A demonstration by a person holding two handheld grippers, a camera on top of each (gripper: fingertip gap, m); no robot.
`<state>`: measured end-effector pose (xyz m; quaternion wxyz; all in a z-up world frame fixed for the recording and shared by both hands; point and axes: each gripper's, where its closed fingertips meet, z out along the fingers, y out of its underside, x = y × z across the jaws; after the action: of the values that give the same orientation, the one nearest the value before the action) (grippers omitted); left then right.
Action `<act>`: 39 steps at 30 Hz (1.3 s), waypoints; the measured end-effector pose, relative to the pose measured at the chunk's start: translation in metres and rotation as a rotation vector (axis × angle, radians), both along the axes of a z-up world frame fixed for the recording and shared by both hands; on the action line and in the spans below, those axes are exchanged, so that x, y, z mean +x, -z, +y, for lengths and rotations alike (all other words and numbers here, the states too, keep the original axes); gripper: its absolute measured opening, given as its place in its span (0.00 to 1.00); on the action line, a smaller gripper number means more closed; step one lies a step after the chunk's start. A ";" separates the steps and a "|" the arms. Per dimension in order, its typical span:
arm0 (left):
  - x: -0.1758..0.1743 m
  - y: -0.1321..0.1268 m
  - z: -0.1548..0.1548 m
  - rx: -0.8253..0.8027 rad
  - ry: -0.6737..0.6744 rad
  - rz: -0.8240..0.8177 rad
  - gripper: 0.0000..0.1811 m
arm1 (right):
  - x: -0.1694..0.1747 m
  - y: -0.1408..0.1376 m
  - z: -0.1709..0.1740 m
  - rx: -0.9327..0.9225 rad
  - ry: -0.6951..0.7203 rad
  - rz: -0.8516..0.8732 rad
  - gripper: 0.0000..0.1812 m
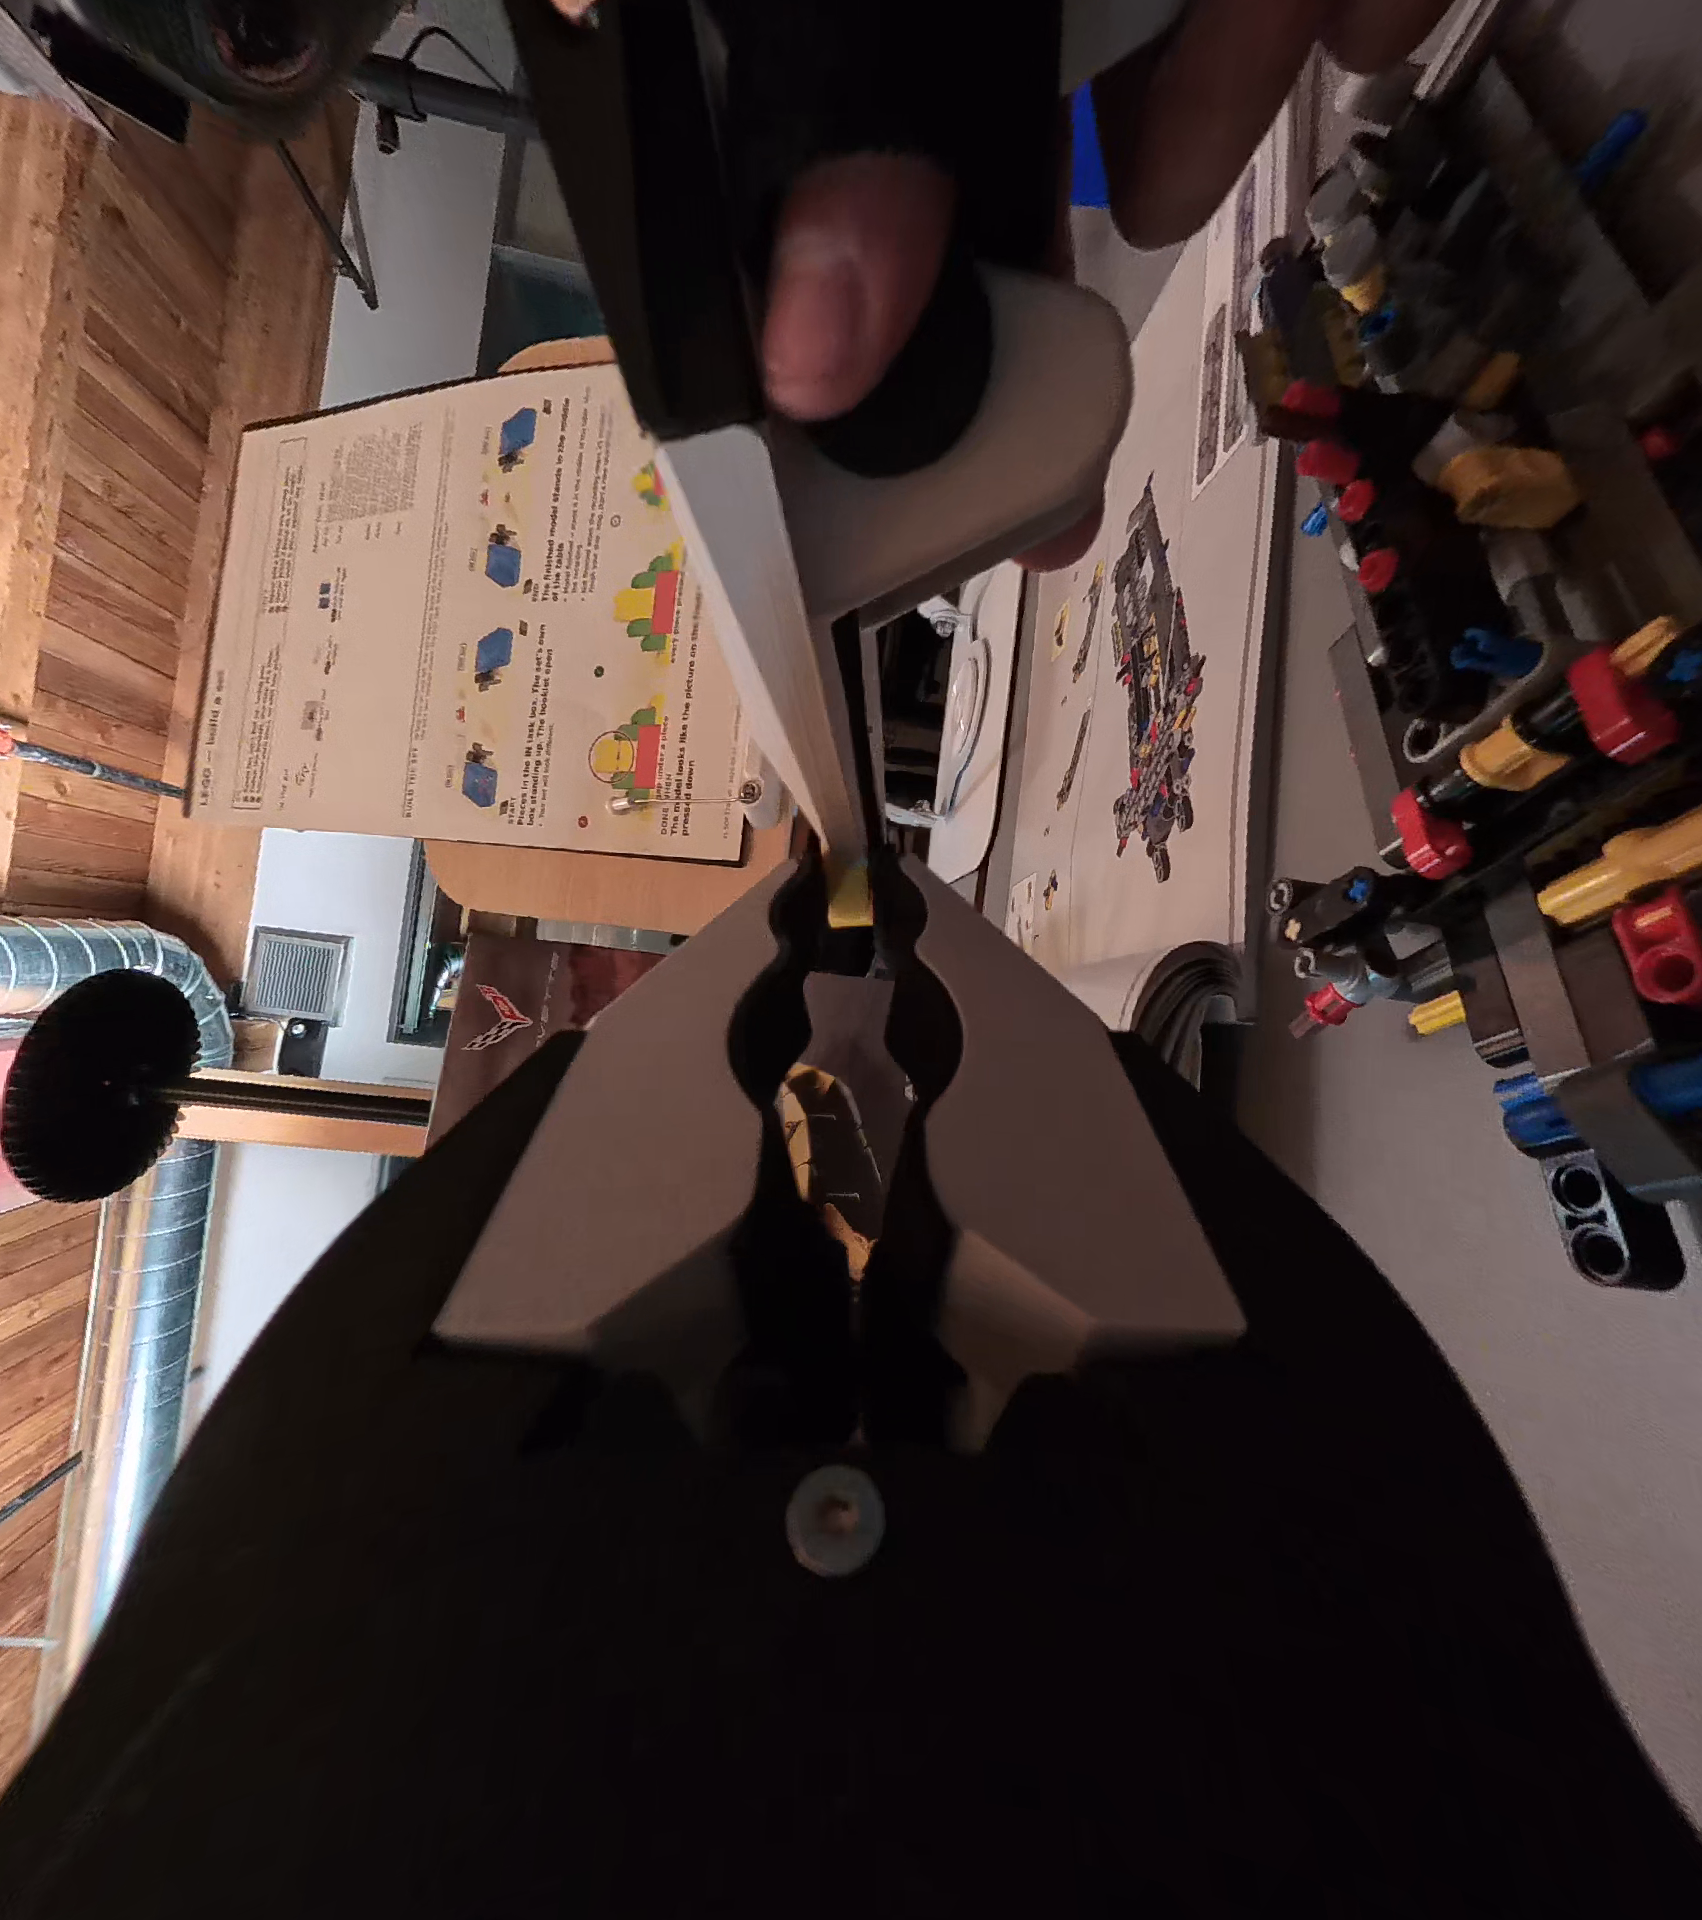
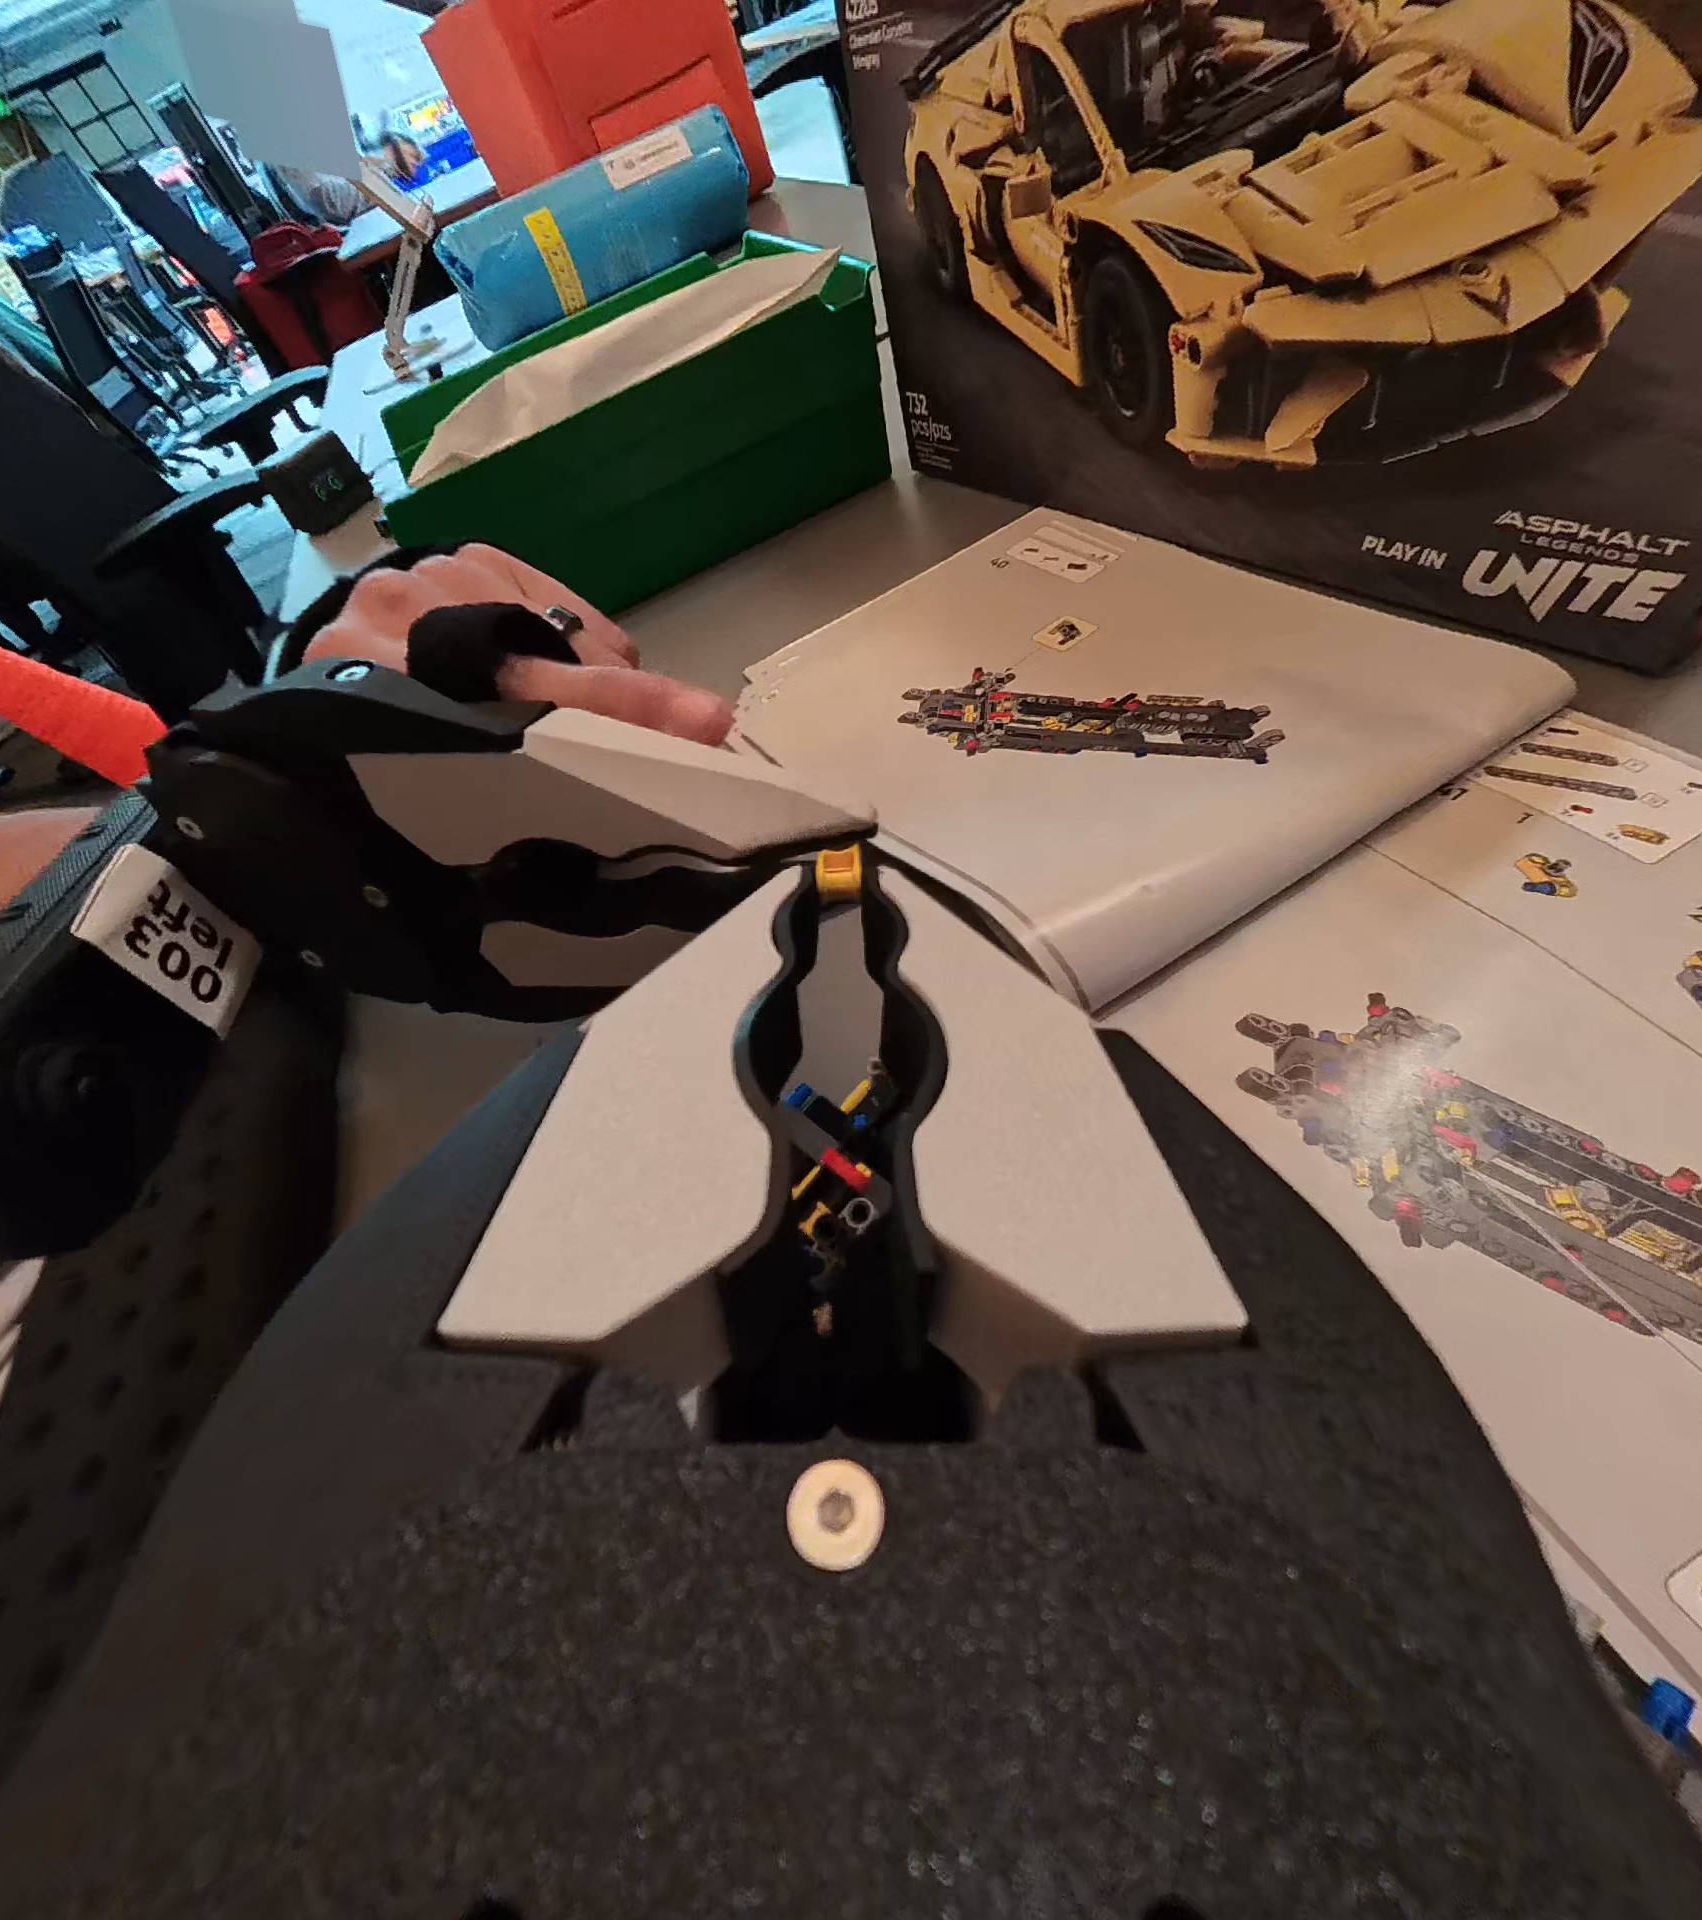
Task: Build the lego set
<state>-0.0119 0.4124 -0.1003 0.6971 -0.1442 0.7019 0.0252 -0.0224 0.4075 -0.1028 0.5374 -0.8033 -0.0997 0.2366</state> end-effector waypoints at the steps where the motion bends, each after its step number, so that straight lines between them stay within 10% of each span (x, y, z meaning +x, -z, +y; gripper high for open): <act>1: 0.000 -0.002 -0.001 -0.015 0.005 -0.005 0.04 | 0.000 -0.003 -0.001 0.012 -0.007 0.012 0.04; 25: -0.009 -0.008 0.050 -0.564 -0.130 -0.028 0.04 | 0.037 -0.014 -0.010 0.056 0.096 -0.020 0.05; 30: -0.008 0.005 0.059 -0.546 -0.173 0.004 0.04 | 0.001 0.019 -0.073 -0.175 -0.063 -0.200 0.09; 39: -0.004 0.002 0.027 -0.637 -0.075 0.039 0.04 | 0.044 0.073 -0.183 -0.372 0.233 -0.353 0.11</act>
<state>-0.0163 0.4397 -0.1020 0.6019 -0.3806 0.6818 -0.1673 0.0216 0.2244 -0.1756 0.3786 -0.9230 -0.0535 0.0437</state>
